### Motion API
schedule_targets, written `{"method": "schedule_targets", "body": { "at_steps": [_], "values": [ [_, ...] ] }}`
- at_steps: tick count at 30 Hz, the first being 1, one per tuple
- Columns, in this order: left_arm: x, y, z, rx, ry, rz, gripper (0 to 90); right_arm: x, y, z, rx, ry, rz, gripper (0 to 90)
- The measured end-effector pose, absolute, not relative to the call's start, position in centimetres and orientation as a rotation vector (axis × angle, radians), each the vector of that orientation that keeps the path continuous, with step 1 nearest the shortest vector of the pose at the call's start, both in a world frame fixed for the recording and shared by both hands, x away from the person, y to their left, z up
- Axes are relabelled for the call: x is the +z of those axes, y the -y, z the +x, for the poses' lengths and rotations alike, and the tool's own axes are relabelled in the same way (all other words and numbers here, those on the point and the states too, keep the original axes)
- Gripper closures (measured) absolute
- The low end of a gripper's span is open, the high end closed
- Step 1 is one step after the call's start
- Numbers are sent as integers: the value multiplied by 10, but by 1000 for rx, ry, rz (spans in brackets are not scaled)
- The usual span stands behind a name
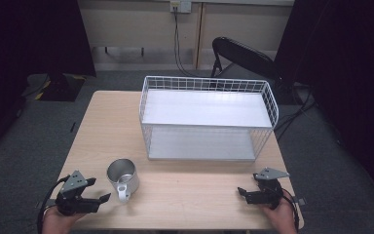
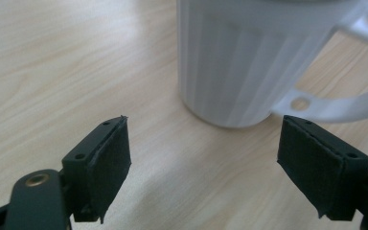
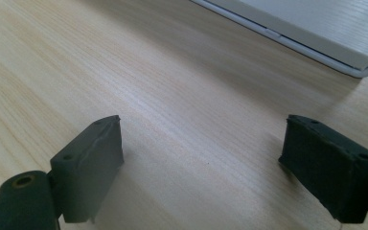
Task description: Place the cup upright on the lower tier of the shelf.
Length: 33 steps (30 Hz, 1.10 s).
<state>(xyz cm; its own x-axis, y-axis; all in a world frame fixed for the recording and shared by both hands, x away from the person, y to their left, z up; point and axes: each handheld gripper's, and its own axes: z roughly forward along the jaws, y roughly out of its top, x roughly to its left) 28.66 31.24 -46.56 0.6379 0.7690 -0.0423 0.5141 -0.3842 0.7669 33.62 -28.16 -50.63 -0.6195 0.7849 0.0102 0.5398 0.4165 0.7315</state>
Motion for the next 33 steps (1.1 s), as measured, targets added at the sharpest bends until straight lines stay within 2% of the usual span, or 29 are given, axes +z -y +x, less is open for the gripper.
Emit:
{"method": "schedule_targets", "body": {
  "at_steps": [14, 26, 31, 33],
  "values": [
    [-423, -313, 291, 472, -1004, 1967, 167, -506, 282, 336, 1026, -2342, 1141, 132],
    [-414, -298, 317, 412, -1049, 1930, 164, -506, 282, 336, 1025, -2341, 1143, 132],
    [-417, -294, 326, 426, -1089, 1923, 200, -506, 282, 336, 1025, -2340, 1143, 132],
    [-419, -293, 327, 434, -1096, 1920, 240, -506, 282, 336, 1024, -2339, 1144, 132]
  ]
}}
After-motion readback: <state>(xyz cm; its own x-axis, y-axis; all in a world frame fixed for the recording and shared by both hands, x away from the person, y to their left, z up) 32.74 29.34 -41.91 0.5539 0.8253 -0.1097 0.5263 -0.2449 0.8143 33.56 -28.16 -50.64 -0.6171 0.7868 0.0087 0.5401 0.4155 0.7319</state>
